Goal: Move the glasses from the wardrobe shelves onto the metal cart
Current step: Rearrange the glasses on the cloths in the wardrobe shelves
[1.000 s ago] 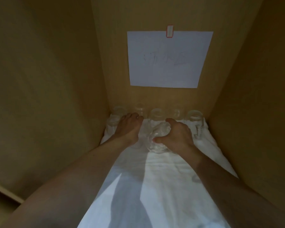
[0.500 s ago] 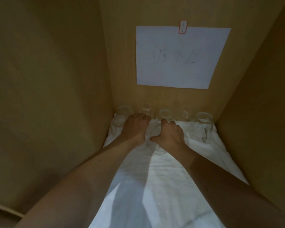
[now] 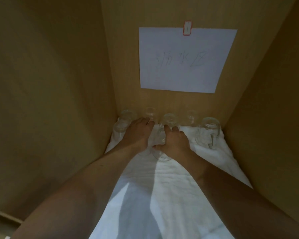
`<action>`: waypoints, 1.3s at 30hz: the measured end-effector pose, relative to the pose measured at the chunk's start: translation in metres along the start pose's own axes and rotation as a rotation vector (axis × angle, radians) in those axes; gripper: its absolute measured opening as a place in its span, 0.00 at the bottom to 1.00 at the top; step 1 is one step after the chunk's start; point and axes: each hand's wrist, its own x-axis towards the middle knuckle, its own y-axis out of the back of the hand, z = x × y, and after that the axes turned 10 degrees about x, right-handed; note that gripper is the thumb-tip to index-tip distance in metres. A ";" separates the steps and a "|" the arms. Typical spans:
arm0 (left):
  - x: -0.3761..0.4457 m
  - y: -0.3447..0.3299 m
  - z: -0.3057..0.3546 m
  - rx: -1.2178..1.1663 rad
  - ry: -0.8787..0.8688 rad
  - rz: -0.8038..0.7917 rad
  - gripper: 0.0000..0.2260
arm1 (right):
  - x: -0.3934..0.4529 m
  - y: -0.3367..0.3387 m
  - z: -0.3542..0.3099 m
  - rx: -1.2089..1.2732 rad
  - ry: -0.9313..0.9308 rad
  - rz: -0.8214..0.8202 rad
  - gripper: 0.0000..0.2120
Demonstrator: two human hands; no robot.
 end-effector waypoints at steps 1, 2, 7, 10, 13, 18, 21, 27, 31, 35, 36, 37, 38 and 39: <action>-0.001 0.001 0.002 0.021 0.002 -0.001 0.35 | -0.002 0.001 0.002 0.038 0.004 -0.016 0.52; -0.003 0.001 0.003 0.041 0.006 -0.002 0.36 | -0.003 0.002 0.004 0.077 0.006 -0.033 0.54; -0.012 0.008 0.009 0.038 0.082 -0.035 0.41 | -0.018 0.013 0.011 0.123 0.031 -0.033 0.53; -0.018 0.018 0.012 0.003 0.123 -0.024 0.40 | -0.029 0.021 0.014 0.116 0.095 0.026 0.46; -0.029 0.023 0.019 -0.006 0.163 0.010 0.37 | -0.040 0.026 0.013 0.112 0.162 0.021 0.44; -0.058 0.029 0.036 -0.049 0.221 0.079 0.34 | -0.061 0.034 0.013 0.067 0.233 0.019 0.42; -0.080 0.035 0.046 -0.050 0.258 0.089 0.34 | -0.075 0.035 0.015 0.055 0.263 0.014 0.41; -0.132 0.034 0.072 0.001 0.367 0.074 0.34 | -0.112 0.023 0.016 0.078 0.326 -0.092 0.39; -0.169 0.024 0.085 -0.014 0.452 0.022 0.34 | -0.137 0.009 0.017 0.082 0.392 -0.150 0.39; -0.207 0.021 0.093 -0.012 0.509 -0.021 0.33 | -0.160 -0.001 0.015 0.063 0.446 -0.189 0.39; -0.216 0.020 0.094 -0.006 0.521 -0.027 0.33 | -0.165 -0.003 0.013 0.056 0.458 -0.199 0.39; -0.225 0.020 0.095 -0.001 0.531 -0.028 0.33 | -0.171 -0.005 0.012 0.052 0.470 -0.206 0.39; -0.233 0.021 0.096 0.003 0.542 -0.025 0.32 | -0.177 -0.008 0.010 0.052 0.482 -0.209 0.39; -0.242 0.020 0.096 0.002 0.554 -0.026 0.32 | -0.182 -0.010 0.008 0.054 0.493 -0.212 0.39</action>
